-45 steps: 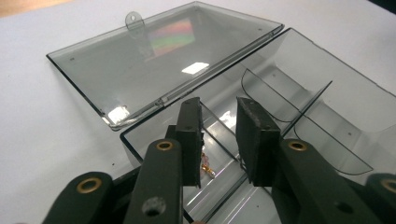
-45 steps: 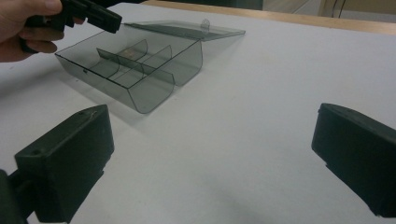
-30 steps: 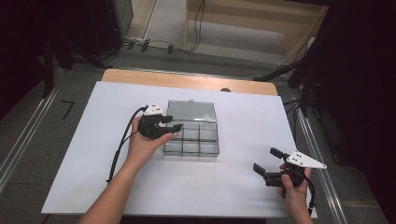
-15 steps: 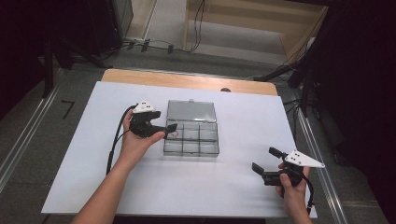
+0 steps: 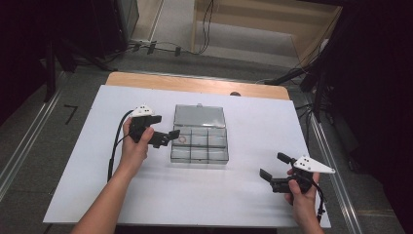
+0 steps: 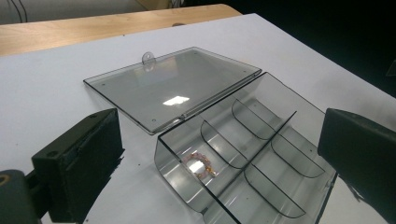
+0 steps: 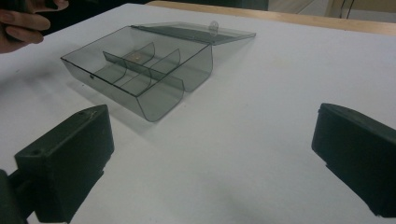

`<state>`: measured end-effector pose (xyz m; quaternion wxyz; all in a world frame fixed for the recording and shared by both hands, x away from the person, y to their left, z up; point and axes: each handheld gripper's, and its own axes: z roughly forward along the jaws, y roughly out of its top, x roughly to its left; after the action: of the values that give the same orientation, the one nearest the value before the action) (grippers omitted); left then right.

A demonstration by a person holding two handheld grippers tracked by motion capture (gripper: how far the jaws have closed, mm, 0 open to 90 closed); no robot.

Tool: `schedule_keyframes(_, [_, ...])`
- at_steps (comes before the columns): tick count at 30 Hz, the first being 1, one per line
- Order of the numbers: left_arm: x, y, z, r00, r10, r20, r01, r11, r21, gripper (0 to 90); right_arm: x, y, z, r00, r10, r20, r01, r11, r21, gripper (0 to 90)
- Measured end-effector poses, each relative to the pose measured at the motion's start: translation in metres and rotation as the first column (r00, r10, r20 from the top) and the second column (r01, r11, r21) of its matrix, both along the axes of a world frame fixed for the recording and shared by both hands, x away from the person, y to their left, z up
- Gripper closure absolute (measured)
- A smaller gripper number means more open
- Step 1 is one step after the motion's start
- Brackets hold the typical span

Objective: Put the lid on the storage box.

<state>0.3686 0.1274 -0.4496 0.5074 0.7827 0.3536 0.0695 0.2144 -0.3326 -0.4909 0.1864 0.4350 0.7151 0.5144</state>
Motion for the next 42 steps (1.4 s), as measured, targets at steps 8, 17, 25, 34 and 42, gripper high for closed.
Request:
schedule_keyframes(8, [0.005, 0.001, -0.007, 1.0000, 0.005, -0.008, -0.005, 0.9998, -0.020, 0.0, 0.008, 0.008, 0.003, 0.9999, 0.017, -0.001, -0.017, 1.000, 0.007, 0.0])
schedule_keyframes(17, [0.011, -0.003, -0.015, 0.9997, 0.003, -0.024, -0.004, 0.9997, -0.025, 0.0, 0.021, 0.018, 0.010, 0.9992, 0.038, -0.008, -0.038, 0.999, 0.027, 0.0])
schedule_keyframes(25, [0.014, -0.004, -0.019, 0.9994, 0.005, -0.034, -0.006, 0.9994, -0.035, 0.0, 0.037, 0.033, 0.018, 0.9980, 0.064, -0.005, -0.063, 0.998, 0.026, 0.0])
schedule_keyframes(34, [0.017, -0.003, -0.021, 0.9991, -0.002, -0.042, 0.000, 0.9984, -0.057, 0.0, 0.053, 0.048, 0.022, 0.9954, 0.096, -0.005, -0.096, 0.995, 0.017, 0.0])
schedule_keyframes(42, [0.019, -0.005, -0.025, 0.9988, -0.003, -0.048, 0.000, 0.9978, -0.067, 0.0, 0.067, 0.058, 0.025, 0.9949, 0.101, -0.008, -0.101, 0.995, 0.006, 0.0])
